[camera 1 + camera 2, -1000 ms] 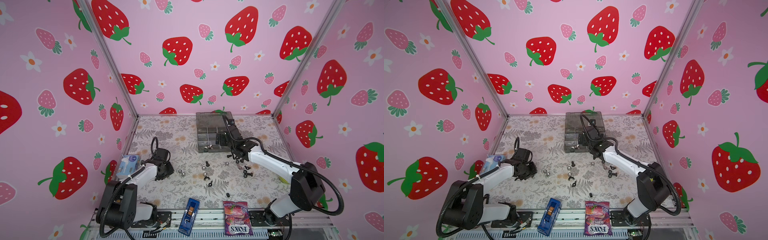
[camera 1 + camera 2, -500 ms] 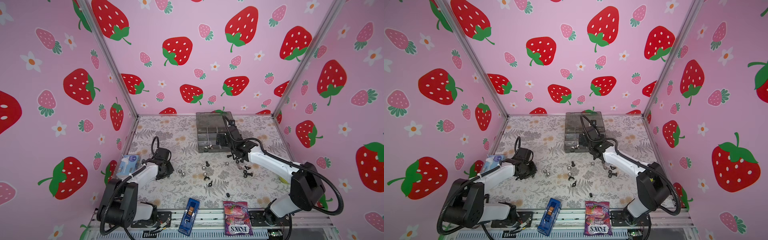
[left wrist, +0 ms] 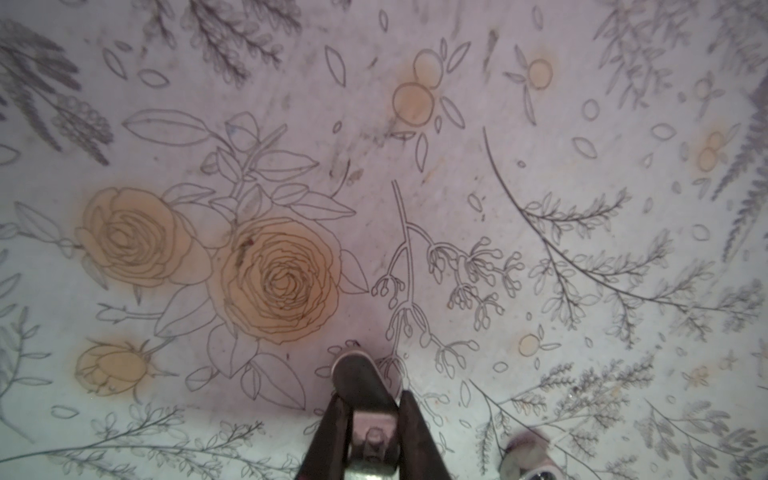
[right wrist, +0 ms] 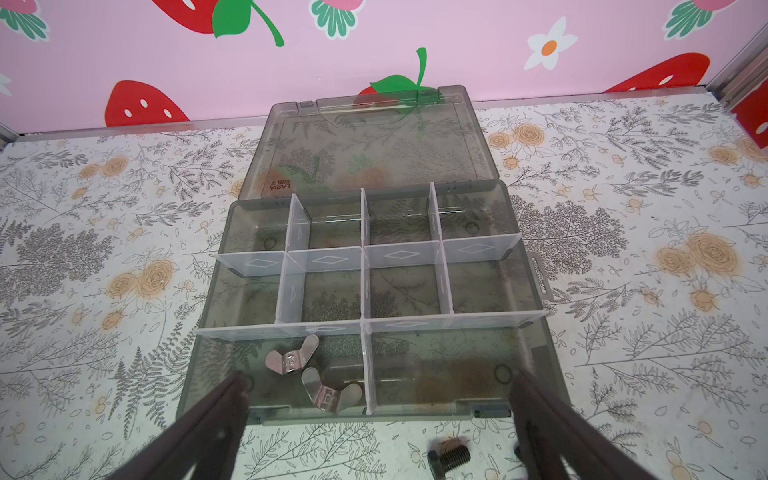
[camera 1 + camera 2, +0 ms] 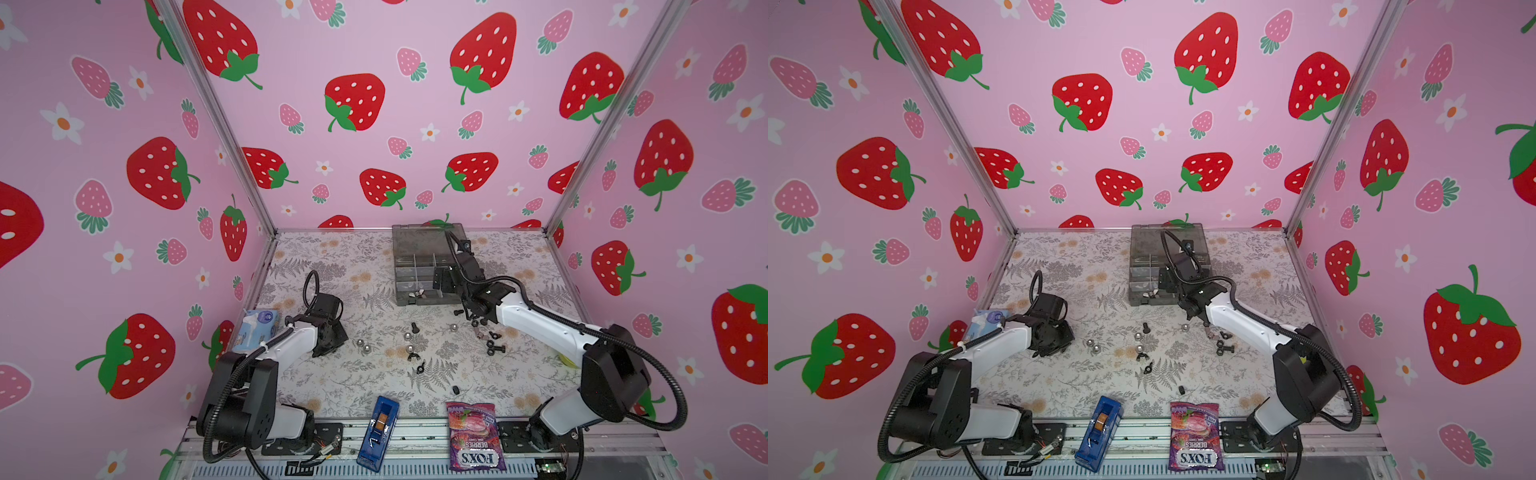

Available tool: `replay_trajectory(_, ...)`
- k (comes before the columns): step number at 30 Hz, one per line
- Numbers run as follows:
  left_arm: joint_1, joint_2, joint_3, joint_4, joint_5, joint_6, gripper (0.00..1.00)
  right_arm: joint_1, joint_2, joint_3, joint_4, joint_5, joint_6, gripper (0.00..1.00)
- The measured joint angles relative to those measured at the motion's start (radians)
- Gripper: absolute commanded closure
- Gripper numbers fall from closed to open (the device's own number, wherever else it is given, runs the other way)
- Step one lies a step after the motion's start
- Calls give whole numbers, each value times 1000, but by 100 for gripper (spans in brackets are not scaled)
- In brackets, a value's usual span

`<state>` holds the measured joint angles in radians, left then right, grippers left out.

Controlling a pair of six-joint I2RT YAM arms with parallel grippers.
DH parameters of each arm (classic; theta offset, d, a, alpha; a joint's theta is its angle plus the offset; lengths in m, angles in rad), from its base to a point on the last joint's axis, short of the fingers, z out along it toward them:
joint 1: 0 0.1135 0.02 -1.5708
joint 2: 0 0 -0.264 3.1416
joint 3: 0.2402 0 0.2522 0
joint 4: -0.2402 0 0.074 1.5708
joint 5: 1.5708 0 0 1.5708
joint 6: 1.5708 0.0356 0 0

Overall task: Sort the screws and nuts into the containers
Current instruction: 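Lift the silver wing nut off the table with the left gripper, then carry the wing nut with the left gripper over the nearest box compartment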

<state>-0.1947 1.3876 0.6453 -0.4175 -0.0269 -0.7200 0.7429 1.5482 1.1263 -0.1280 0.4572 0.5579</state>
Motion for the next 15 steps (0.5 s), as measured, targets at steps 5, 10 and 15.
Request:
replay_trajectory(5,-2,-14,-3,-10,-9,0,93,0,-8,0,0,7,8,0)
replay_trajectory(10,-34,-56,1,-10,-31,0,93,0,-24,0,0,19,23,0)
replay_trajectory(15,-106,-42,92,-5,-60,10,93,0,-34,-16,0,35,37,0)
